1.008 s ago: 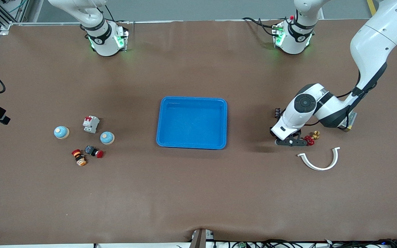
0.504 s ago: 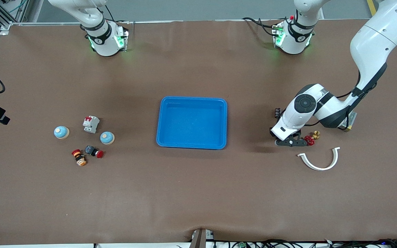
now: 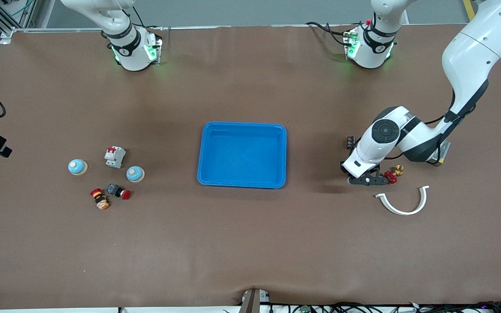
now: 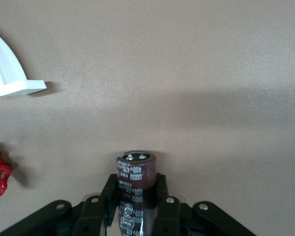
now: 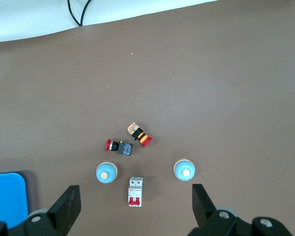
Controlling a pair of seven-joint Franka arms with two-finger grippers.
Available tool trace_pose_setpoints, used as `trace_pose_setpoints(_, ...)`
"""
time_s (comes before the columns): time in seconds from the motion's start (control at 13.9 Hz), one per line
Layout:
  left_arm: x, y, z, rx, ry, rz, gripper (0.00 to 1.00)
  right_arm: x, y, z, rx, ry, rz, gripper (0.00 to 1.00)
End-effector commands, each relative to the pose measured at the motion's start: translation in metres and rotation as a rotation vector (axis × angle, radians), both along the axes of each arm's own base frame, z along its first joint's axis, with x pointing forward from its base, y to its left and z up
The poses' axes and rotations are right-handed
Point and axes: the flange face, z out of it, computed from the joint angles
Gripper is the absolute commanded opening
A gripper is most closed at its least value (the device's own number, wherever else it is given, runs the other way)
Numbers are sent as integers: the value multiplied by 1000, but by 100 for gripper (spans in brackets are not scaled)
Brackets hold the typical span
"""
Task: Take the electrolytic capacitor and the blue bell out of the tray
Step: 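Lower the capacitor beside the first capacitor with the left gripper and release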
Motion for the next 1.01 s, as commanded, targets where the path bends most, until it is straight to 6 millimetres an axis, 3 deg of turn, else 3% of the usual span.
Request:
trace_pose_setpoints(0.0, 3, -8, -5, -13, -12, 56, 28, 1, -3, 8, 14, -10, -21, 100)
trace_pose_setpoints(0.07, 2, -13, -5, -14, -14, 65, 41, 3, 1, 9, 15, -10, -13, 100)
trace_pose_setpoints(0.14, 2, -12, -6, -13, -15, 91, 76, 6, 3, 13, 17, -20, -5, 100)
trace_pose_setpoints(0.22, 0, -16, -7, -8, -17, 95, 100, 9, 5, 18, 20, -29, 0, 100)
trace_pose_setpoints(0.36, -1, -19, -6, 1, -18, 106, 100, 12, 13, 16, 16, -27, 10, 100)
trace_pose_setpoints(0.94, -4, -11, -2, 87, 15, 117, 100, 13, 15, 14, 12, -29, 16, 100)
